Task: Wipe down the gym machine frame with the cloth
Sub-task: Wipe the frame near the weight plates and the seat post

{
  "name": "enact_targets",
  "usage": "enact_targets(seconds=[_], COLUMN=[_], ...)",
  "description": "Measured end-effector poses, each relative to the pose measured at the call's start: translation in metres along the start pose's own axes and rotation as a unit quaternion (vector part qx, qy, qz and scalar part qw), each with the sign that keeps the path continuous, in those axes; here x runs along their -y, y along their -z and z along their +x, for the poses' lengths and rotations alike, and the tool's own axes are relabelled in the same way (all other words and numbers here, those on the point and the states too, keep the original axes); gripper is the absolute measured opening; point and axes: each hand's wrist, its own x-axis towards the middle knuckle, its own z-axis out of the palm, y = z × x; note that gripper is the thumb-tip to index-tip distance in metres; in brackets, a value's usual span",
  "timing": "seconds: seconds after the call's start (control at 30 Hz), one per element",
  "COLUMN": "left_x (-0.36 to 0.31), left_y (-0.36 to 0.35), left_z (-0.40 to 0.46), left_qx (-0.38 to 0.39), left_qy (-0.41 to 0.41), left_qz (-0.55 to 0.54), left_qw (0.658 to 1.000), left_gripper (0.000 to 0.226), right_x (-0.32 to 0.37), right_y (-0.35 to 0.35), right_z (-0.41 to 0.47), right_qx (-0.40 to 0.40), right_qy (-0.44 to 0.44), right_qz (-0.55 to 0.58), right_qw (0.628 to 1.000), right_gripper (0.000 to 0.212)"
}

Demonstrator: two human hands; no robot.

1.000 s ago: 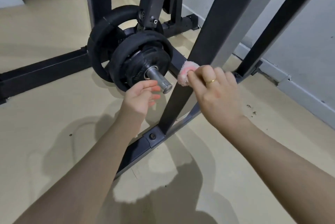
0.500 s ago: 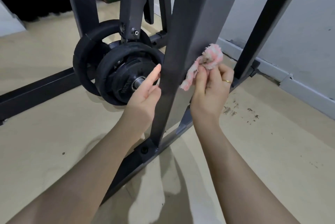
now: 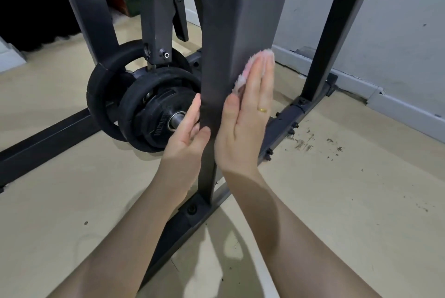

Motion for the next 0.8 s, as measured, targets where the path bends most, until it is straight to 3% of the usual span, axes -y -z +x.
enact_targets(seconds=[0.1,0.17,0.27,0.37,0.43,0.5,0.57,0.7,0.8], left_x=[0.000,0.001,0.005,0.007,0.009,0.013,0.022,0.055,0.076], left_y=[0.000,0.003,0.013,0.020,0.022,0.025,0.029,0.030,0.020], left_z=[-0.002,-0.003,0.000,-0.001,-0.003,-0.003,-0.003,-0.018,-0.034], left_qx=[0.010,0.008,0.024,0.065,0.066,0.052,0.034,0.002,0.010], left_qy=[-0.007,-0.005,0.023,0.041,0.052,0.068,0.079,0.142,0.192], left_qz=[0.000,0.001,-0.022,-0.034,-0.045,-0.070,-0.075,-0.028,-0.005], left_qw=[1.000,1.000,0.999,0.996,0.995,0.994,0.993,0.989,0.981], left_gripper=[0.054,0.056,0.067,0.085,0.087,0.083,0.075,0.077,0.075], right_x=[-0.016,-0.013,-0.001,-0.018,-0.031,-0.033,-0.028,-0.023,-0.045], right_y=[0.005,-0.001,-0.016,-0.010,-0.001,0.000,-0.008,-0.016,-0.009], right_z=[-0.021,-0.023,-0.014,-0.029,-0.059,-0.083,-0.088,-0.078,-0.096], right_qx=[0.061,0.057,0.011,0.026,0.063,0.076,0.067,0.045,0.051], right_qy=[-0.105,-0.152,-0.099,-0.062,-0.137,-0.270,-0.336,-0.256,-0.305], right_qz=[0.007,0.030,0.041,0.025,0.047,0.095,0.133,0.179,0.214], right_qw=[0.993,0.986,0.994,0.997,0.987,0.955,0.930,0.949,0.927], right_gripper=[0.059,0.061,0.058,0.052,0.052,0.050,0.050,0.058,0.037])
